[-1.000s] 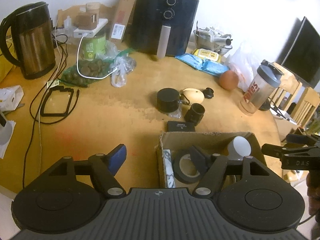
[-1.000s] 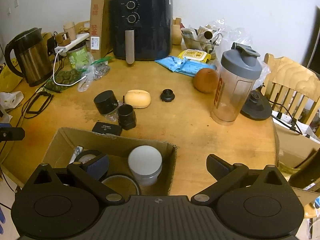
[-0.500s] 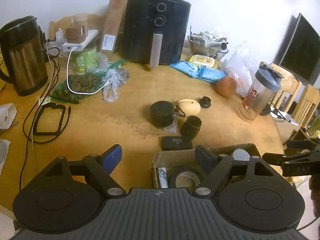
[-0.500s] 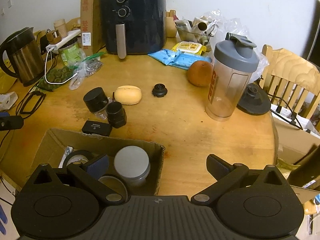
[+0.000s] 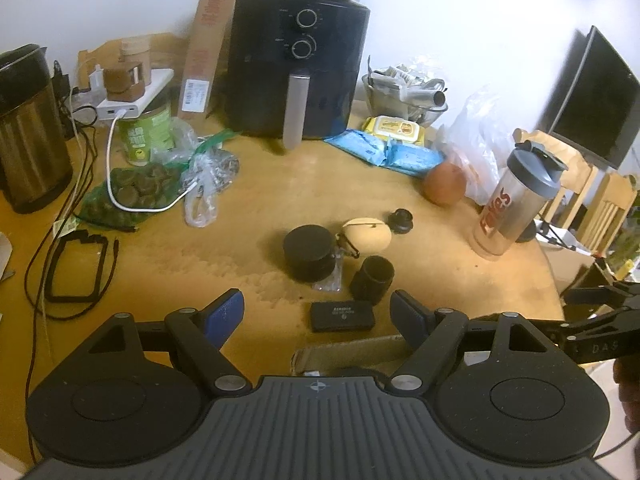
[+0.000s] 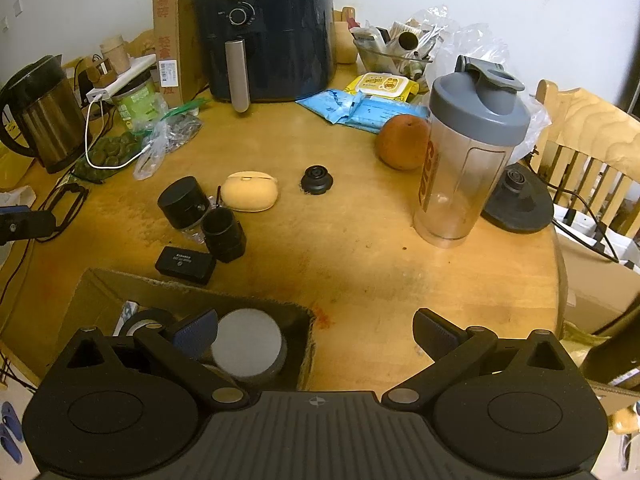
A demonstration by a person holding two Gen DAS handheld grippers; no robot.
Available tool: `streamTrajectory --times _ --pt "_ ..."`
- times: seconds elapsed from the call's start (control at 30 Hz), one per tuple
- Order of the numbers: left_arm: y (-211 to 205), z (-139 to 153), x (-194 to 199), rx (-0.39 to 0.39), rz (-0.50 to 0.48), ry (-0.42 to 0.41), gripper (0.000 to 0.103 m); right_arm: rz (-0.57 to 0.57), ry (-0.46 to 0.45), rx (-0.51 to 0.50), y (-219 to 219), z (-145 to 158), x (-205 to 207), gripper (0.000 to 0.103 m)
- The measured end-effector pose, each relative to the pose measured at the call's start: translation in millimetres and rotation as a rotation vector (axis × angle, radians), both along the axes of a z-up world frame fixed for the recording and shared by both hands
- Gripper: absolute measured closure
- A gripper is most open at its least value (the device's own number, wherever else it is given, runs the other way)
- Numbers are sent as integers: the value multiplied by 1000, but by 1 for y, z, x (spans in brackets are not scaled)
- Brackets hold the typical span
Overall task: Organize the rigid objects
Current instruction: 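Move the left tool to the black jar while the right tool approaches the small black cup, then close the left tool on the black jar and lift it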
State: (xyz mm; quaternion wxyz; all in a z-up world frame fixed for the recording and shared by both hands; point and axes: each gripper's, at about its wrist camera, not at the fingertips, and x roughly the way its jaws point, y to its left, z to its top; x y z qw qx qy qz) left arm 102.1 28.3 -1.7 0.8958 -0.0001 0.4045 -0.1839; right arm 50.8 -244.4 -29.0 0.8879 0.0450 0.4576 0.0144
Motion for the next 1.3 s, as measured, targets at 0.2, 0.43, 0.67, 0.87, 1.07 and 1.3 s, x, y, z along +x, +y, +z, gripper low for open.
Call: streamTrajectory --times 0.2,0.43,0.67,0.87,1.07,1.3 --pt "-7 -3 13 -3 -7 12 23 11 6 -7 -7 -2 10 0" --pt "-11 -9 32 -1 -3 33 23 29 17 -26 -9 -7 22 0" --pt "-16 -20 51 5 1 47 23 35 38 -42 -12 -13 29 0" --pt "-18 -34 70 -11 8 77 23 40 58 -22 -16 -16 33 0" --pt "-20 -50 90 -20 17 107 23 34 66 61 -27 -17 34 0" --pt "-24 -66 111 -34 27 147 23 35 59 65 -31 -15 33 0"
